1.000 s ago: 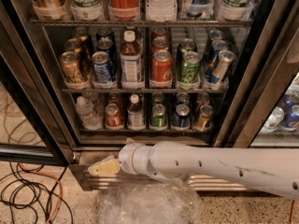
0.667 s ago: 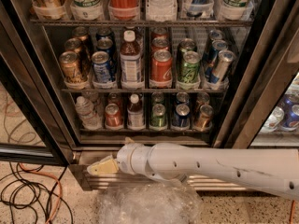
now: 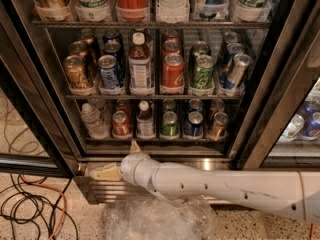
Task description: Pick coke can from bottom shelf of fridge
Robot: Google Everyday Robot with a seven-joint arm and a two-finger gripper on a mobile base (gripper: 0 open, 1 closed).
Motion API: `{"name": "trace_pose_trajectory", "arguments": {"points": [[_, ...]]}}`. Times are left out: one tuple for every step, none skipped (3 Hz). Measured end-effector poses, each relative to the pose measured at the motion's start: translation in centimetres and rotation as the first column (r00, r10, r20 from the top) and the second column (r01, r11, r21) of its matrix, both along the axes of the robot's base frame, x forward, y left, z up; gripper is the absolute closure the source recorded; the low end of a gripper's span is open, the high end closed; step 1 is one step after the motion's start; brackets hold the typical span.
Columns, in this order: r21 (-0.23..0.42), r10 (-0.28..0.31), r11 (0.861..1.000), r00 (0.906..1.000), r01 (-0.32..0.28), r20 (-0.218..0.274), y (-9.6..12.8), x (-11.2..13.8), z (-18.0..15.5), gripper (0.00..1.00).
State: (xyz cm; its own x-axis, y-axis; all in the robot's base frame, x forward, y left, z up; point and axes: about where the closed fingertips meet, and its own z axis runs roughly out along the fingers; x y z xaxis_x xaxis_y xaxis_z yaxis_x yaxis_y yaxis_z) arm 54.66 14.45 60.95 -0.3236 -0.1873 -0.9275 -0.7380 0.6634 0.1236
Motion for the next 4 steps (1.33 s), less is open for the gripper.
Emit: {"name": "trace_pose_trajectory", "arguments": {"points": [[0.007,-0.069,0.998,0.9967,0.068,0.044,0.2,1.8,-0.7,0.0],[0.007,-0.089,0.996,0.9948,0.089,0.049,-0.1,2.2,-0.8,0.0],[0.006,-0.089,0.996,0.9937,0.089,0.068,0.4,2.8,-1.0,0.0],[0.006,-0.105,0.994,0.9864,0.105,0.126,0.8,5.0,-1.0,0.0]]}}
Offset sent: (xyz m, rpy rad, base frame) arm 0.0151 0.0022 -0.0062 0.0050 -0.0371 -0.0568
